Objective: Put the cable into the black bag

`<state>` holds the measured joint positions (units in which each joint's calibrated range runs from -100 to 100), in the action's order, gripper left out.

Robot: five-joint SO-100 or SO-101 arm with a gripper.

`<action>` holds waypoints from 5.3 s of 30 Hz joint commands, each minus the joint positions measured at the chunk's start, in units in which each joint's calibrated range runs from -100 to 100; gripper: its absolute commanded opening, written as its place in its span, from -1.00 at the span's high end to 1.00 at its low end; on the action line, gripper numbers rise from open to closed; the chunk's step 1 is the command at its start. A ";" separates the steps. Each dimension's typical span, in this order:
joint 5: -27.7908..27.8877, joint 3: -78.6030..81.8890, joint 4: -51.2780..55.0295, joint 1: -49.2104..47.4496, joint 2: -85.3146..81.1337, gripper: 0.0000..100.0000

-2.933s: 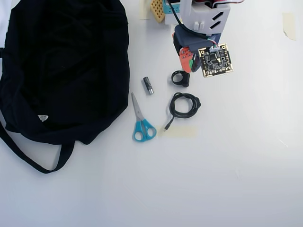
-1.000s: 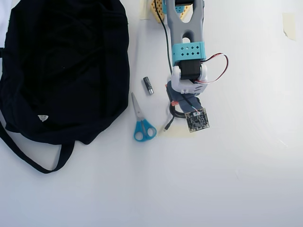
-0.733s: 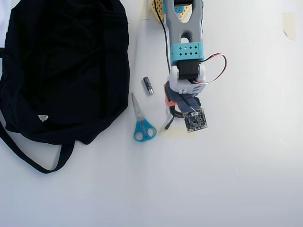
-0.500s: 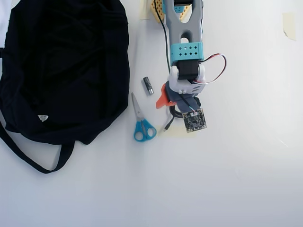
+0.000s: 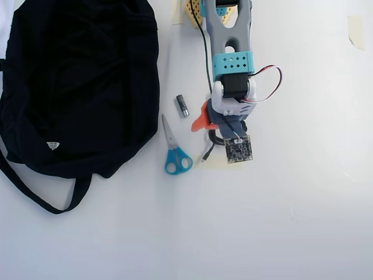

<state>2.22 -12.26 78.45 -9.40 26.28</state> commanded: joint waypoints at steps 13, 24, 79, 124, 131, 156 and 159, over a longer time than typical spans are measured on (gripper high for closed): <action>-0.28 -2.47 -0.75 -0.09 3.68 0.29; 0.40 -2.38 -0.84 0.13 5.67 0.29; 0.40 -2.47 -7.47 0.06 9.66 0.92; -5.16 -24.75 9.15 1.33 1.28 0.96; -5.47 -20.26 7.60 2.82 -3.04 0.96; -10.46 22.42 -7.04 17.26 -35.07 0.96; -10.04 24.30 -6.52 21.37 -38.97 0.96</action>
<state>-8.08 11.24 71.32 7.86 -6.43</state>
